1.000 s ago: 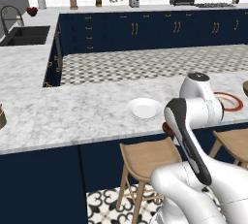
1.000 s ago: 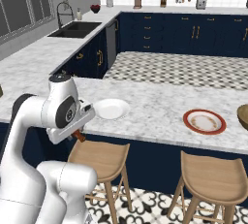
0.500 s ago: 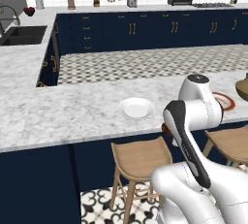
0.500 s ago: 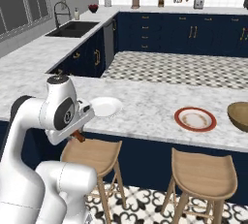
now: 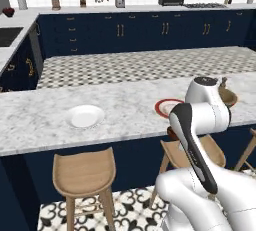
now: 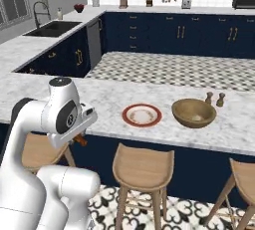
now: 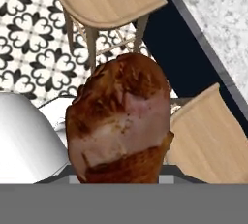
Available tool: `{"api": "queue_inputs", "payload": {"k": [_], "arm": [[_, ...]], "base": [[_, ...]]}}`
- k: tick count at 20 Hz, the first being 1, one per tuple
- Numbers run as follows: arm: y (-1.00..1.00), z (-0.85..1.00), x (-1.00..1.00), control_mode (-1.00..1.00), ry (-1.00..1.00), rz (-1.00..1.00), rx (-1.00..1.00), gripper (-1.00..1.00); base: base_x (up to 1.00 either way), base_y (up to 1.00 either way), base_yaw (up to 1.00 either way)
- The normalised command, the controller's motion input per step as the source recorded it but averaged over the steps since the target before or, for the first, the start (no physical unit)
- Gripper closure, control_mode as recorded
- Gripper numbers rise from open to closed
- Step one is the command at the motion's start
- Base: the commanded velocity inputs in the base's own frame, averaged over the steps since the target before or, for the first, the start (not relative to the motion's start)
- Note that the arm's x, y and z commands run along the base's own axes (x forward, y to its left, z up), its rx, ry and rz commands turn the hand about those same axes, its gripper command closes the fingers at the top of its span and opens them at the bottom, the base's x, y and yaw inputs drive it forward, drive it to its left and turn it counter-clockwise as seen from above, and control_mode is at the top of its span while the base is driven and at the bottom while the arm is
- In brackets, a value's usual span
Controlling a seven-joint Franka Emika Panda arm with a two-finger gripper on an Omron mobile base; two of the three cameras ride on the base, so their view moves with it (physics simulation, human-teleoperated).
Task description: Pick the chicken drumstick and garlic from their plates and place them in the bowl. Then put the bowl in the fridge.
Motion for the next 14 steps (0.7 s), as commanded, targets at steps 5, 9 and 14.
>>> {"api": "queue_inputs", "payload": {"k": [5, 9, 14], "arm": [[0.0, 0.0, 0.0, 1.0, 0.0, 0.0, 0.0, 1.0], [0.0, 0.0, 0.0, 1.0, 0.0, 0.0, 0.0, 1.0], [0.0, 0.0, 0.0, 1.0, 0.0, 0.0, 0.0, 1.0]], "base": [[0.0, -1.0, -0.08], [0.03, -1.0, -0.15], [0.32, -0.85, -0.16]]}}
